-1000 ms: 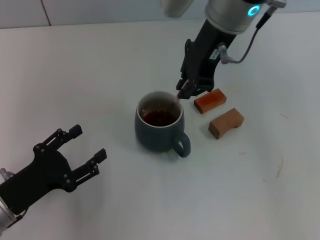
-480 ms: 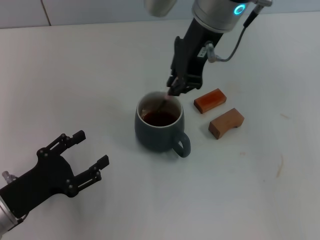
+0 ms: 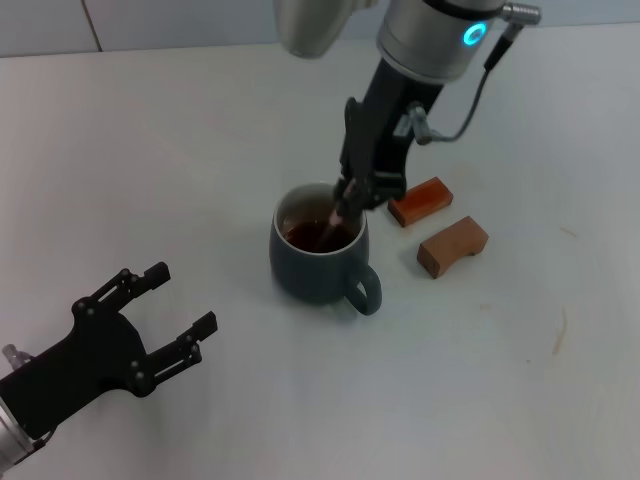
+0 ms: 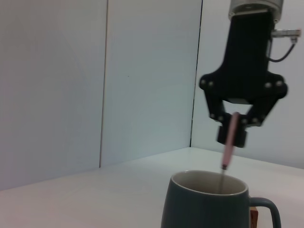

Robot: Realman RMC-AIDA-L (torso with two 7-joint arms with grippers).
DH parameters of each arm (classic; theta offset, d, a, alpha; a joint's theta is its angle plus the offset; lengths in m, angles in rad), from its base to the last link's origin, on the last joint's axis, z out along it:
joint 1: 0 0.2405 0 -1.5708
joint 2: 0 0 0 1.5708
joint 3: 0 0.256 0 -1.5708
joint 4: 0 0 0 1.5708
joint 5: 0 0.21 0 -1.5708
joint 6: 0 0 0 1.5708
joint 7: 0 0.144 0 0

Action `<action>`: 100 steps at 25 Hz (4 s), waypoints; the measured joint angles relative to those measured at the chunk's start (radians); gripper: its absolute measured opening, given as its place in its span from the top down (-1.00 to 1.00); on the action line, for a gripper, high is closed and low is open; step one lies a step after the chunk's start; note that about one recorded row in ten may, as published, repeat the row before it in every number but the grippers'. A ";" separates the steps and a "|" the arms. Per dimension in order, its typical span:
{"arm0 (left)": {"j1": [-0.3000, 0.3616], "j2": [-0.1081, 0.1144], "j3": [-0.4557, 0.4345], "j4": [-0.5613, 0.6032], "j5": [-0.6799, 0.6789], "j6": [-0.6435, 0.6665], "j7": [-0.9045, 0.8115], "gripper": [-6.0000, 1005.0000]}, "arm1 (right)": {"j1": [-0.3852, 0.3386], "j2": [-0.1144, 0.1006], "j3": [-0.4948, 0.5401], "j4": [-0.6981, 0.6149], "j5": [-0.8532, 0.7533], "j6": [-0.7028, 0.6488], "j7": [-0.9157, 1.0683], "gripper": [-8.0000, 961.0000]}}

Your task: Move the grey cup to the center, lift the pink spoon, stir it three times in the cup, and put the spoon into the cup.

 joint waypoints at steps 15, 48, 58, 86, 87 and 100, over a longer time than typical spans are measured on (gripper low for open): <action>0.003 0.001 0.000 0.000 0.000 0.003 0.000 -0.63 | 0.009 0.001 -0.038 -0.017 -0.005 -0.028 0.050 0.73; 0.004 0.001 -0.006 0.005 -0.008 0.009 -0.002 -0.63 | 0.005 0.002 -0.100 -0.055 -0.003 0.027 0.077 0.73; 0.003 0.001 -0.008 0.008 -0.009 0.017 -0.002 -0.63 | 0.000 0.002 -0.108 -0.053 -0.037 -0.018 0.095 0.73; 0.004 0.001 -0.009 0.017 -0.009 0.022 -0.001 -0.63 | -0.381 -0.002 -0.084 -0.410 0.363 0.230 0.029 -0.08; 0.005 0.001 -0.009 0.017 -0.009 0.022 -0.002 -0.63 | -0.472 -0.003 -0.050 -0.428 0.499 0.281 -0.042 -0.09; 0.005 0.001 -0.005 0.017 -0.008 0.027 0.000 -0.63 | -0.818 -0.008 0.261 -0.106 1.235 0.131 -0.640 -0.39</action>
